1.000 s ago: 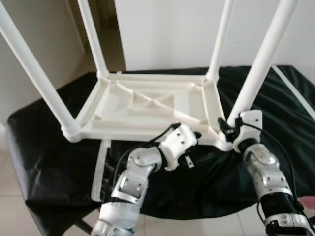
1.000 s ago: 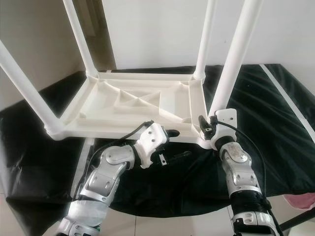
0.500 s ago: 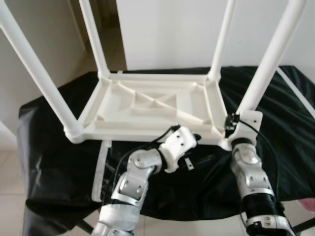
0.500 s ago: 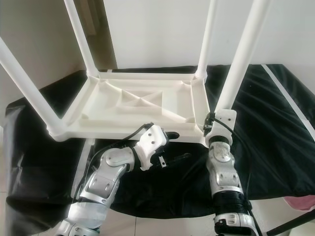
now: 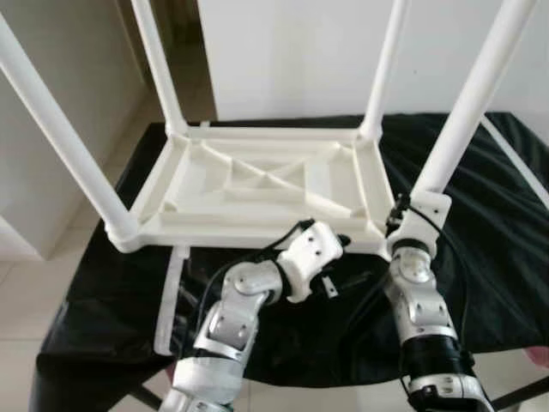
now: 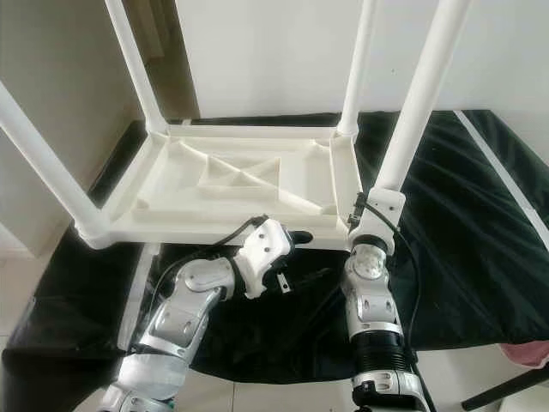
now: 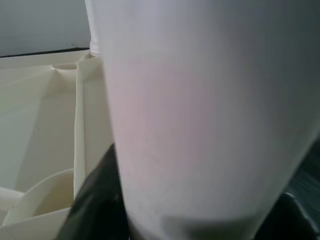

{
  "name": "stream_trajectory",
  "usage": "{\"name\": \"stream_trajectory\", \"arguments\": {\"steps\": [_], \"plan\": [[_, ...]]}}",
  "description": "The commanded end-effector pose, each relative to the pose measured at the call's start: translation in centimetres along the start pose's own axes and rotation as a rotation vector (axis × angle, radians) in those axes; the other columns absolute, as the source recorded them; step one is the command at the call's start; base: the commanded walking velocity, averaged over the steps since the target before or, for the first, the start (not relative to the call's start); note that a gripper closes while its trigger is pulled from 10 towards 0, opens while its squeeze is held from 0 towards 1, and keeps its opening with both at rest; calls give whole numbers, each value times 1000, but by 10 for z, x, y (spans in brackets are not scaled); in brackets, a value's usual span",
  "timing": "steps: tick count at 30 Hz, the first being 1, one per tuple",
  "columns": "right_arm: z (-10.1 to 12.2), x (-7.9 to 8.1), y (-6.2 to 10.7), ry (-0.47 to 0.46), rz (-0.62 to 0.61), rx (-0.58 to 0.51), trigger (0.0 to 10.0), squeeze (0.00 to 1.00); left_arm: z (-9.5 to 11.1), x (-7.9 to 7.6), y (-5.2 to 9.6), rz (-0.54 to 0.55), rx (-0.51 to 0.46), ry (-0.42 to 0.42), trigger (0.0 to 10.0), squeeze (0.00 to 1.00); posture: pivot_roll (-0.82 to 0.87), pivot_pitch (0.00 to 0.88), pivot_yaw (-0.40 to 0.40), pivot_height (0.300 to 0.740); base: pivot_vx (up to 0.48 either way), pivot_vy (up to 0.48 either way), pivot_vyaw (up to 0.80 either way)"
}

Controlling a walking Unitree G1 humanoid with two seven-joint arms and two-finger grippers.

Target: Building children table

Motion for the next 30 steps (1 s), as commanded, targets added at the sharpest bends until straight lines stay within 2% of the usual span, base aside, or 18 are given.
{"name": "stream_trajectory", "arguments": {"steps": [1, 4, 5, 10, 13, 14, 18, 23, 27, 28, 30], "plan": [[-15, -1, 6, 6, 4, 44, 10000, 1000, -1, 19, 4, 179, 2, -5, 10000, 0, -42, 0, 27, 740, 0, 0, 0], [1, -1, 8, 13, 15, -41, 10000, 1000, 0, 17, 3, 177, 0, -2, 10000, 0, -44, 0, 26, 740, 0, 0, 0], [5, 0, 10, -10, 28, -62, 10000, 1000, -1, 18, 3, 178, 1, -1, 10000, 0, -46, 0, 26, 740, 0, 0, 0], [11, 2, 18, -45, 91, -107, 10000, 1000, -1, 19, 3, 181, 0, 0, 10000, 0, -47, 0, 25, 740, 0, 0, 0], [9, 1, 25, -31, 127, -112, 10000, 1000, 0, 19, 4, 185, 0, 1, 10000, 0, -47, 0, 23, 740, 0, 0, 0], [7, -1, 27, -23, 140, -106, 10000, 0, -1, 20, 4, 188, 3, -1, 10000, 0, -50, 0, 25, 740, 0, 0, 0], [-4, -13, 43, 26, 183, -102, 10000, 0, -7, 33, 13, 226, 26, -7, 10000, 0, -58, 5, 36, 740, 0, 0, 0], [-10, -21, 53, 65, 211, -104, 10000, 0, -5, 45, 19, 250, 28, -24, 10000, 0, -63, 7, 44, 740, 0, 0, 0], [-17, -17, 66, 87, 296, -93, 10000, 0, -8, 64, 29, 290, 52, -46, 10000, 0, -68, 9, 47, 740, 0, 0, 0], [-17, -17, 66, 87, 296, -93, 10000, 0, -8, 64, 29, 290, 52, -46, 10000, 0, -68, 9, 47, 740, 0, 0, 0], [-19, -12, 72, 74, 346, -82, 10000, 0, -10, 76, 36, 316, 70, -63, 10000, 0, -74, 10, 54, 740, 0, 0, 0]]}}
Point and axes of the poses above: a point about 5 cm out from each wrist's last joint towards the gripper, its own y axis pointing back from the gripper into the wrist, its own z axis along the axis of the wrist's last joint, x = y × z, the point moved 6 cm from there along -y, pointing out of the wrist towards the gripper, and after that the axes turned 2 degrees about y, right-handed, at the moved point
